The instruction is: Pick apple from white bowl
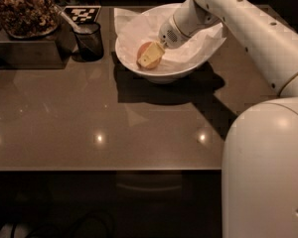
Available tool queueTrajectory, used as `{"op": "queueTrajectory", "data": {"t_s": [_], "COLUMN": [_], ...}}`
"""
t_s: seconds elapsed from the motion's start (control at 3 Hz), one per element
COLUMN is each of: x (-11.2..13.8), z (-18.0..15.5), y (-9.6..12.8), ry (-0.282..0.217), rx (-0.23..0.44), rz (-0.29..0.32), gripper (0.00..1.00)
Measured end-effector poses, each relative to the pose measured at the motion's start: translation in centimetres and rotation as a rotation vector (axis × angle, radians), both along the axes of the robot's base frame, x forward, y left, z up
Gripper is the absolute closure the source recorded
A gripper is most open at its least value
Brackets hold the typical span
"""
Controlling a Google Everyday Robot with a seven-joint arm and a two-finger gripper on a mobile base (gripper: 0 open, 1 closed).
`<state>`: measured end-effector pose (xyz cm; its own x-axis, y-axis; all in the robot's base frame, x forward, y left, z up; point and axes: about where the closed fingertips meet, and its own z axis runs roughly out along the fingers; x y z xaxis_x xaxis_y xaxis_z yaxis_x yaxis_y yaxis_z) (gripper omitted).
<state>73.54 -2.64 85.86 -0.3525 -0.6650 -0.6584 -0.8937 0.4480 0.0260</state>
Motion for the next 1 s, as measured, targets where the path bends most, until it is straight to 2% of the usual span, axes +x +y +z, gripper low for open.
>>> {"op": "queueTrajectory", "data": {"t_s": [0.33, 0.67, 1.0], "x": [-0.5, -2.6, -4.9], "z": [2.6, 10.2, 16.6], "y": [-0.9, -4.1, -6.4], "ry": [-0.012, -0.089, -0.143], "rx": [0.104, 0.321, 0.472], "rz": [0.012, 0.076, 0.138], "gripper": [1.00, 1.00, 1.00]}}
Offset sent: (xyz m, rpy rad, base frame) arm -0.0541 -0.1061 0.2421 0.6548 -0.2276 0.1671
